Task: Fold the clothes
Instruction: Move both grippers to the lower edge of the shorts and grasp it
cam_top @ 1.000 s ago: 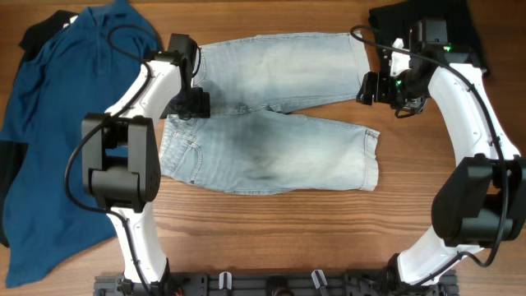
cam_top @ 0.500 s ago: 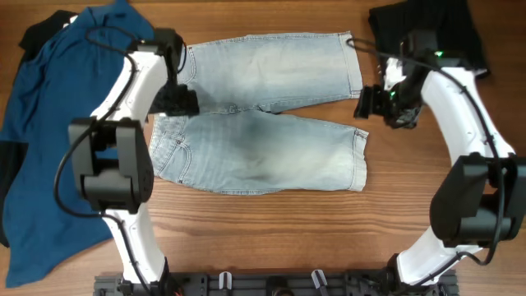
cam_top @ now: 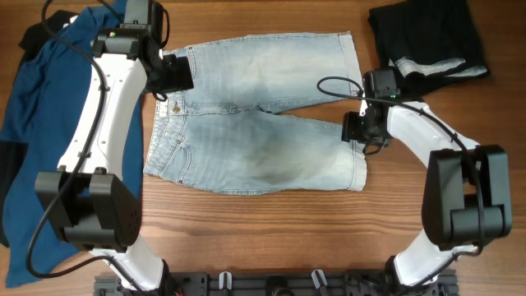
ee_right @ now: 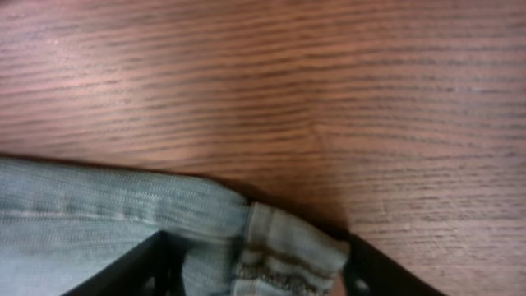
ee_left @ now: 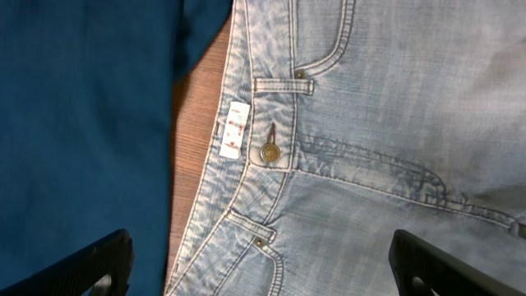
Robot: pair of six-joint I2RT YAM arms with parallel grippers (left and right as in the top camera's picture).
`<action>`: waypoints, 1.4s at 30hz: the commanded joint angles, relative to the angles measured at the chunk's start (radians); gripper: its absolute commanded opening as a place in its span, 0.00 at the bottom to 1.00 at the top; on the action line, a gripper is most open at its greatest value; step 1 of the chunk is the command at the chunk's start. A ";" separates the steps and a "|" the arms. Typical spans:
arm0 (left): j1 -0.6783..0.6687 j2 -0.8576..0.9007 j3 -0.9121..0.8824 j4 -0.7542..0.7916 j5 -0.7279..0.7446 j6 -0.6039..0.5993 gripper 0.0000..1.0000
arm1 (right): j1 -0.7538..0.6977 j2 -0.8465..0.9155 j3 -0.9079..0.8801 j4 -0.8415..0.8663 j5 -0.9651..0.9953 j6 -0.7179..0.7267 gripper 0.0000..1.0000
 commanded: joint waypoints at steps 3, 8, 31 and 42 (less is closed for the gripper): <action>0.005 -0.018 0.010 0.000 0.005 -0.017 1.00 | 0.002 -0.008 -0.094 0.079 0.025 0.039 0.33; 0.005 -0.018 0.010 0.005 0.005 -0.017 1.00 | 0.001 -0.039 -0.034 0.050 0.175 0.110 0.04; 0.005 -0.147 -0.005 -0.216 -0.021 -0.193 1.00 | 0.000 -0.416 0.280 -0.428 -0.037 0.182 1.00; 0.005 -0.365 -0.630 -0.024 -0.017 -0.757 0.93 | 0.000 -0.427 0.094 -0.563 -0.018 0.531 0.87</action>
